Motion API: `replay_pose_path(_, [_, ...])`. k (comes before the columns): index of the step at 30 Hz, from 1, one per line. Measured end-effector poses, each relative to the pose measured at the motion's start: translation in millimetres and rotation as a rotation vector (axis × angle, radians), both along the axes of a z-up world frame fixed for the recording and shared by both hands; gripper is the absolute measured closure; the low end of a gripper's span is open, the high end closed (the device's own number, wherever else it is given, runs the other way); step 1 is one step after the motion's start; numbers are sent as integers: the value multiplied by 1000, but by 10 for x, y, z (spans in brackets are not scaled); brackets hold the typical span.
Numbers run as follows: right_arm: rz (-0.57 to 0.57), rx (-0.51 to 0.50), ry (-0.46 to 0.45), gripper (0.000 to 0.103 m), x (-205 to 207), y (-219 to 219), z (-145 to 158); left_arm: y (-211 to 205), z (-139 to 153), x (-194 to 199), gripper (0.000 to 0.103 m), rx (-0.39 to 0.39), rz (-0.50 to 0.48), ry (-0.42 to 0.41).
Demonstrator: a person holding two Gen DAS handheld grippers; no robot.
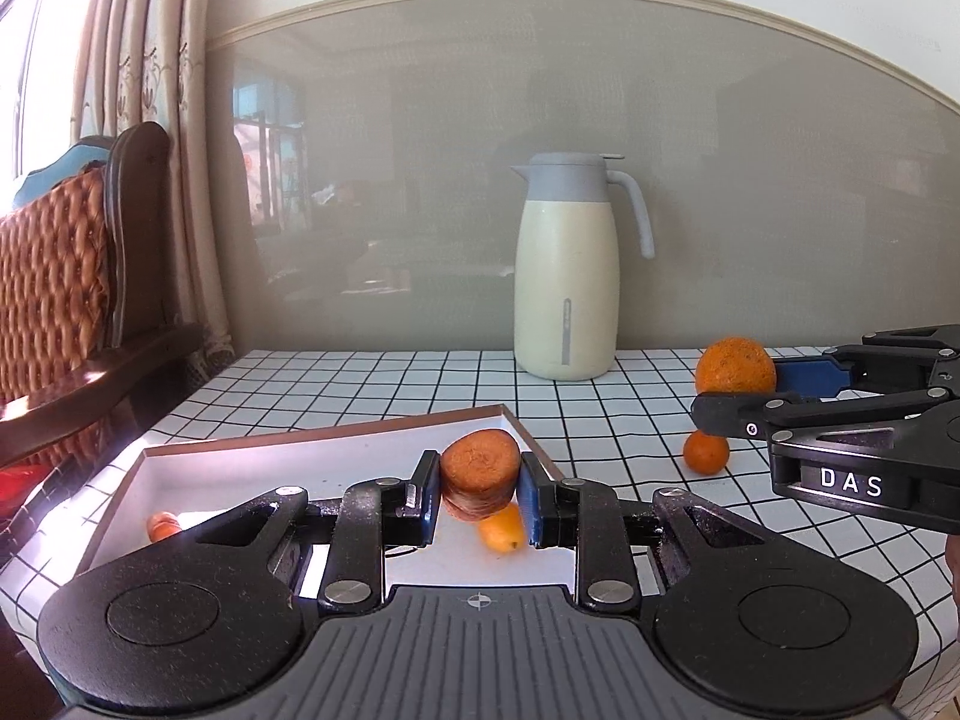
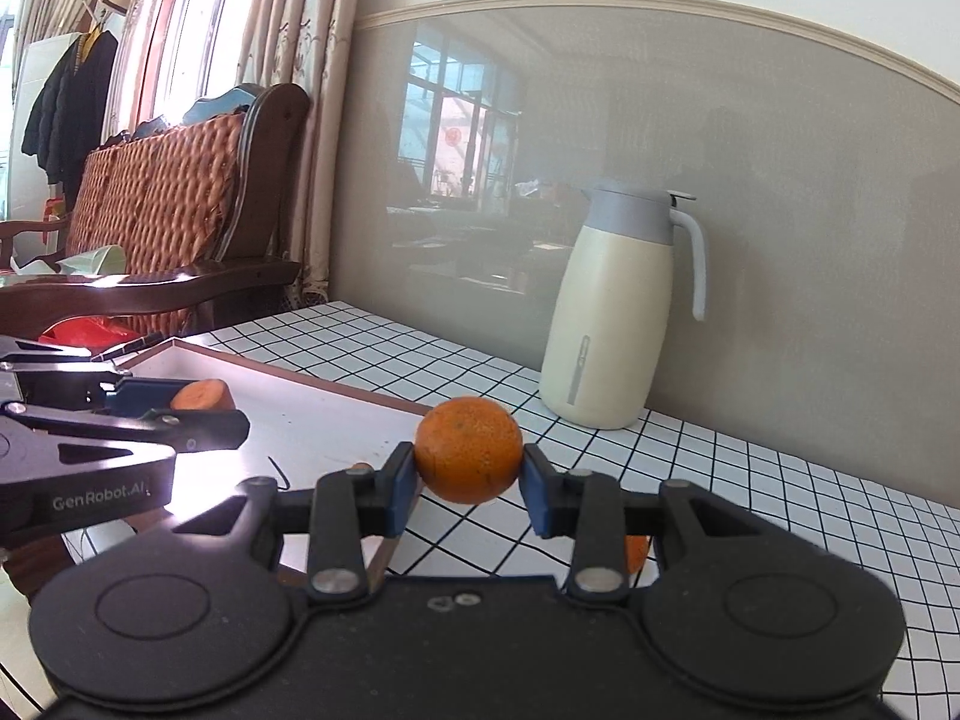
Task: Organize fruits
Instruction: 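Carry the carrot slice and large orange over the white box with both grippers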
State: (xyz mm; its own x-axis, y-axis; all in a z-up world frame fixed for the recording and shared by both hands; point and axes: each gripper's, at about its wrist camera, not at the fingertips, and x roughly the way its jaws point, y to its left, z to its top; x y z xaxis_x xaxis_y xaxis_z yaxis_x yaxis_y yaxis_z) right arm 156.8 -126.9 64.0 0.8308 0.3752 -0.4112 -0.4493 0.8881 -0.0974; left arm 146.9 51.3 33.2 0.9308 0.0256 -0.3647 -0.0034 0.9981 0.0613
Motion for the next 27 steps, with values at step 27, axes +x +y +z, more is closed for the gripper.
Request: replay_pose_path(27, [162, 18, -5, 75, 8, 885, -26, 963, -35, -226, 76, -9, 199, -11])
